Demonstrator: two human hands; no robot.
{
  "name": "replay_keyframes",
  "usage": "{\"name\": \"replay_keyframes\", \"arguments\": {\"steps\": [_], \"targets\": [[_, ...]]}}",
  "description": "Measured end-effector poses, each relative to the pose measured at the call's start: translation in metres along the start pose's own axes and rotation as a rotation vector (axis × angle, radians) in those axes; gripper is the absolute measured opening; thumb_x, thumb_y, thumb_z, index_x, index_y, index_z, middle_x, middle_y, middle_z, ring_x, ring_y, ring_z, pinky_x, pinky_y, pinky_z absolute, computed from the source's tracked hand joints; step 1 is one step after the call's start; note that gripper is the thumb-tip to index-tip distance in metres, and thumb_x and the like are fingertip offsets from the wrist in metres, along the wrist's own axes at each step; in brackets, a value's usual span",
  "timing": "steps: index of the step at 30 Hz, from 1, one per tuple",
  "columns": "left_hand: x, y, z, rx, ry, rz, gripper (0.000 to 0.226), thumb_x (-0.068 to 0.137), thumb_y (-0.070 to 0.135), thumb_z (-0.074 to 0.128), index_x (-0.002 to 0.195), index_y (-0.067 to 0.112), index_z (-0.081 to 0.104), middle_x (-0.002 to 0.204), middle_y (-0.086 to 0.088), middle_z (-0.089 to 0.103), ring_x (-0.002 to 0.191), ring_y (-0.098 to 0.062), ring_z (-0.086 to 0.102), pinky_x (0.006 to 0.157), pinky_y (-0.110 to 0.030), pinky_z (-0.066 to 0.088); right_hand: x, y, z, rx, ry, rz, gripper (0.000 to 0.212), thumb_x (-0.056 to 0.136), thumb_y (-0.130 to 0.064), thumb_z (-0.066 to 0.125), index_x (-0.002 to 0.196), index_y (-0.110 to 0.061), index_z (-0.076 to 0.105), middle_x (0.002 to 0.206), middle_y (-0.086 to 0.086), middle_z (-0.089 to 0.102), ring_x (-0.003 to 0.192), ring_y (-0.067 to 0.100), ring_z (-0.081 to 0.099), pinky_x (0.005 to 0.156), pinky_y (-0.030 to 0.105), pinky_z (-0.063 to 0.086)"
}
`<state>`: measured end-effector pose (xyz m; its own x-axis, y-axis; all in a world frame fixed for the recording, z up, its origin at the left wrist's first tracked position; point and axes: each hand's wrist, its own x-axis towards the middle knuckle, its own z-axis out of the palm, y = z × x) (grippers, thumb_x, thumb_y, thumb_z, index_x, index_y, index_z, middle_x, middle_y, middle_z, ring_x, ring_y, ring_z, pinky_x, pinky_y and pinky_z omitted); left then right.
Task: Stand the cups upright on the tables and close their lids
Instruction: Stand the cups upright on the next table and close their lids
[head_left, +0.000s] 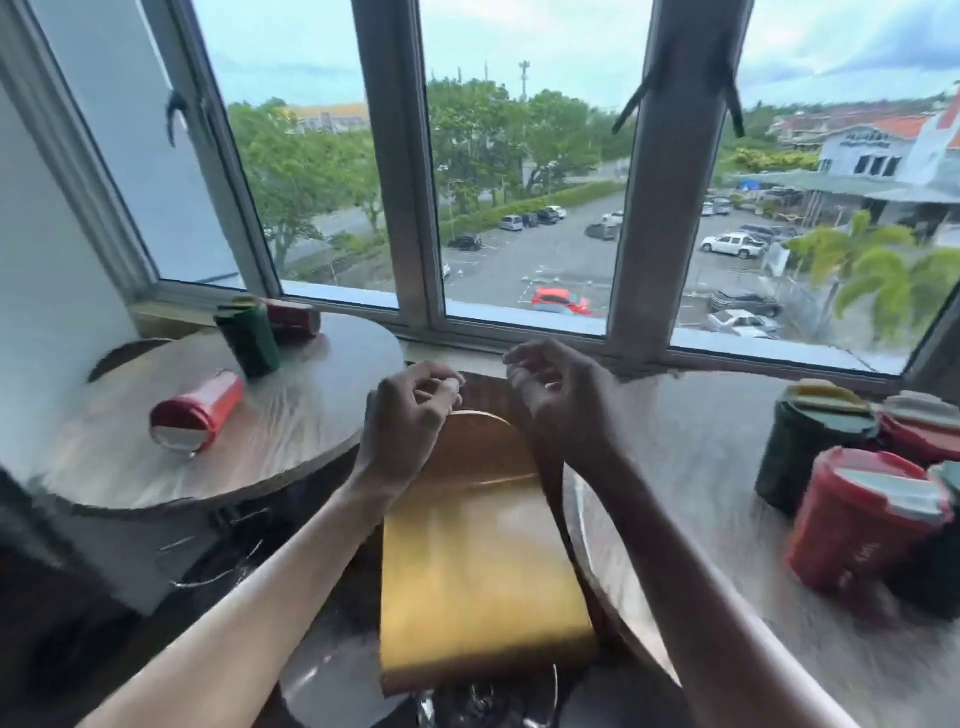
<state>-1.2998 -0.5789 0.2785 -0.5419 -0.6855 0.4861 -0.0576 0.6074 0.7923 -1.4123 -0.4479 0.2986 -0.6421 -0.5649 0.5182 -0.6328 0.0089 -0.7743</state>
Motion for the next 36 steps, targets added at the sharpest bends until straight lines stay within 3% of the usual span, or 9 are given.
{"name": "replay_keyframes", "arguments": {"steps": [5,10,16,19,23,26,28,33,36], "targets": [[-0.004,-0.065,-0.088,0.028,0.137,-0.135,0.018,0.087,0.014,0.061,0.079,0.027,0.071,0.074,-0.001,0.073,0.067,-0.016,0.069,0.065,-0.028,0.055,0.005,-0.021,0.108,0.094,-0.248,-0.041,0.01,0.086,-0.016,0.068,0.093,-0.02,0.074,0.081,-0.005,0.073,0.07,0.001,0.06,0.068,0.015,0.049],[0.0,-0.126,-0.16,0.057,0.29,-0.247,0.015,0.088,0.011,0.062,0.083,0.017,0.074,0.074,0.001,0.074,0.066,-0.012,0.069,0.068,-0.03,0.056,0.023,-0.033,0.209,0.151,-0.389,-0.042,0.009,0.088,-0.015,0.068,0.094,-0.016,0.074,0.086,0.002,0.074,0.067,-0.005,0.057,0.067,0.013,0.046],[0.049,-0.203,-0.234,0.14,0.412,-0.244,0.014,0.083,0.024,0.06,0.082,0.027,0.073,0.076,0.006,0.074,0.068,-0.007,0.067,0.061,-0.024,0.052,0.065,-0.032,0.325,0.141,-0.412,-0.024,0.009,0.088,-0.016,0.069,0.095,-0.018,0.074,0.083,-0.005,0.072,0.07,-0.002,0.06,0.069,0.019,0.05],[0.084,-0.246,-0.268,0.152,0.409,-0.262,0.016,0.085,0.015,0.062,0.079,0.023,0.074,0.074,0.006,0.073,0.065,-0.01,0.066,0.062,-0.028,0.052,0.089,-0.033,0.371,0.122,-0.384,0.008,0.01,0.088,-0.015,0.068,0.096,-0.018,0.074,0.084,-0.006,0.072,0.071,-0.002,0.061,0.067,0.018,0.049],[0.13,-0.29,-0.295,0.163,0.332,-0.313,0.015,0.087,0.01,0.062,0.083,0.016,0.075,0.073,0.005,0.071,0.066,-0.013,0.065,0.06,-0.02,0.05,0.114,-0.034,0.417,0.084,-0.355,0.065,0.01,0.088,-0.019,0.068,0.095,-0.021,0.074,0.089,-0.006,0.075,0.078,0.007,0.067,0.072,0.027,0.055],[0.165,-0.319,-0.304,0.119,0.261,-0.327,0.014,0.088,0.011,0.062,0.087,0.013,0.076,0.075,0.004,0.071,0.069,-0.014,0.066,0.063,-0.025,0.053,0.129,-0.038,0.441,0.025,-0.335,0.105,0.01,0.088,-0.022,0.068,0.095,-0.023,0.075,0.09,-0.009,0.075,0.081,0.006,0.068,0.074,0.029,0.057],[0.19,-0.337,-0.305,0.091,0.184,-0.314,0.013,0.089,0.013,0.062,0.091,0.013,0.075,0.079,0.004,0.071,0.073,-0.013,0.067,0.065,-0.026,0.055,0.138,-0.039,0.455,-0.005,-0.305,0.137,0.011,0.089,-0.021,0.068,0.097,-0.022,0.075,0.09,-0.008,0.075,0.082,0.007,0.068,0.075,0.028,0.057],[0.255,-0.372,-0.301,-0.005,-0.072,-0.178,0.018,0.09,0.013,0.062,0.108,0.013,0.066,0.087,0.011,0.064,0.076,0.001,0.061,0.061,-0.007,0.05,0.147,-0.044,0.494,-0.046,-0.205,0.237,0.012,0.088,-0.014,0.068,0.099,-0.014,0.075,0.091,0.0,0.073,0.079,0.013,0.065,0.067,0.013,0.05],[0.292,-0.39,-0.296,-0.074,-0.241,-0.105,0.029,0.087,0.016,0.067,0.115,0.018,0.06,0.099,0.005,0.063,0.089,-0.007,0.062,0.071,-0.016,0.053,0.141,-0.052,0.51,-0.041,-0.105,0.315,0.012,0.088,-0.005,0.067,0.099,-0.004,0.071,0.088,0.004,0.068,0.079,0.018,0.06,0.066,0.01,0.047]]}}
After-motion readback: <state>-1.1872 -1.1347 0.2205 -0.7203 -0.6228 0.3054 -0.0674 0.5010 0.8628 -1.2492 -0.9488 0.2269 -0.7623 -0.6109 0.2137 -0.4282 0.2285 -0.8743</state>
